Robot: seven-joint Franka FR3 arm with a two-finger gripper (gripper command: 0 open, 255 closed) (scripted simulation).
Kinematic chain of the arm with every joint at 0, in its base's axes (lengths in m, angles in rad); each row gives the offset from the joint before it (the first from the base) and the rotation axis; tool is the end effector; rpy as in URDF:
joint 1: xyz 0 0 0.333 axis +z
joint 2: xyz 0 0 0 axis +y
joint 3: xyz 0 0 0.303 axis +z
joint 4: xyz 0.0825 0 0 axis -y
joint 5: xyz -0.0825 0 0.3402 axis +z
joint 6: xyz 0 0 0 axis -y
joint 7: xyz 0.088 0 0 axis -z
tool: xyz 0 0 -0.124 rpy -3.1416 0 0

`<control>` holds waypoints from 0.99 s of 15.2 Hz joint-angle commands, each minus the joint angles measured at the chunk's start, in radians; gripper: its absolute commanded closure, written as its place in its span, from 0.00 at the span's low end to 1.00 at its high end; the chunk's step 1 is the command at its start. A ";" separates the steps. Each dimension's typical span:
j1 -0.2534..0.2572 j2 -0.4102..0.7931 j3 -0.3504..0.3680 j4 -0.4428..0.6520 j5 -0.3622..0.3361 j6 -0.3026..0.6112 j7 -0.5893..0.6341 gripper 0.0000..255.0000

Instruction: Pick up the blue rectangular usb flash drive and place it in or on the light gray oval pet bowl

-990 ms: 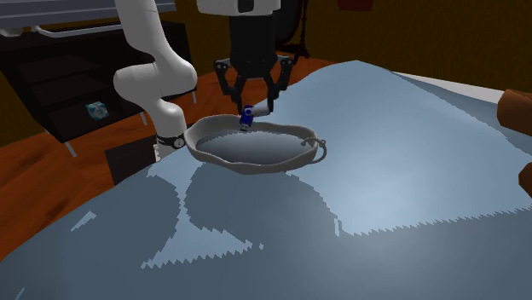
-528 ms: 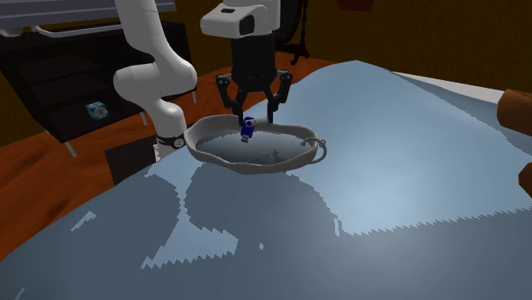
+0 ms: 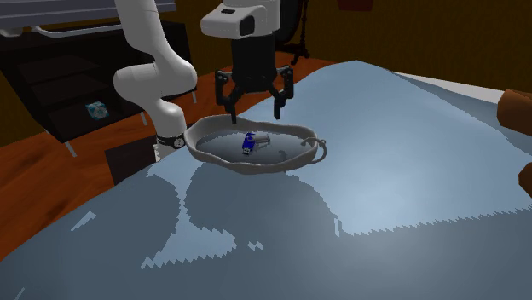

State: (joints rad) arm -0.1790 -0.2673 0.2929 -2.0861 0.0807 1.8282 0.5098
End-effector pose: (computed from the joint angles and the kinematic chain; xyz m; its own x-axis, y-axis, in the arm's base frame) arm 0.4362 0.0675 0.5147 0.9105 -0.4136 -0.0014 -0.4136 -0.9105 -0.0011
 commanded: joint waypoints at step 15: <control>-0.003 0.002 -0.006 0.129 -0.004 -0.127 0.002 0.00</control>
